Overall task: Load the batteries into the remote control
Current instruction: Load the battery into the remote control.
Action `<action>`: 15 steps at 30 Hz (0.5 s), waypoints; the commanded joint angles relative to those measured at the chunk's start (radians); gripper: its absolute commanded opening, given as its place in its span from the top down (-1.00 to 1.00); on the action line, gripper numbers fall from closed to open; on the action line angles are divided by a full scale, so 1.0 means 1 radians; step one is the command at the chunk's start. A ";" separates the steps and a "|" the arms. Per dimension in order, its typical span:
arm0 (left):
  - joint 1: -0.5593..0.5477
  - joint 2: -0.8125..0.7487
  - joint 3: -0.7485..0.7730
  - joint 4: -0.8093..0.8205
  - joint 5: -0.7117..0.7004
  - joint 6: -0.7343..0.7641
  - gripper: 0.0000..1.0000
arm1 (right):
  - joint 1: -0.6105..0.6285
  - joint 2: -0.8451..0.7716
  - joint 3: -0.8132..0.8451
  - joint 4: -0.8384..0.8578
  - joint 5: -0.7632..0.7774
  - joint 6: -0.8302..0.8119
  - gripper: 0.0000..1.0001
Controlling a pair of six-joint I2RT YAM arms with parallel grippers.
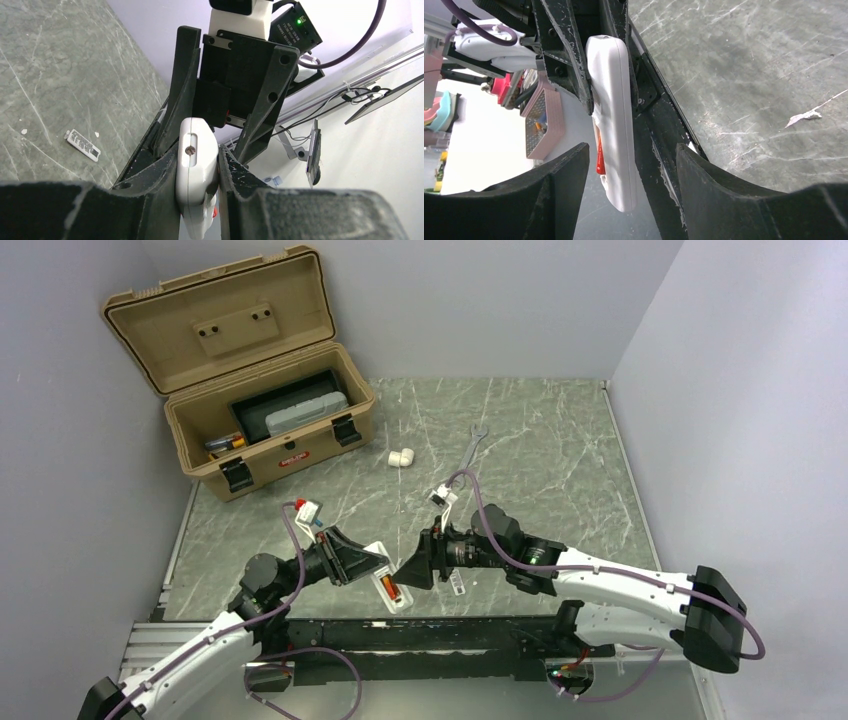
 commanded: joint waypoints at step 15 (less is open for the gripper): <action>-0.003 -0.022 0.095 -0.175 -0.037 0.061 1.00 | 0.001 -0.017 0.052 -0.052 0.041 -0.069 -0.45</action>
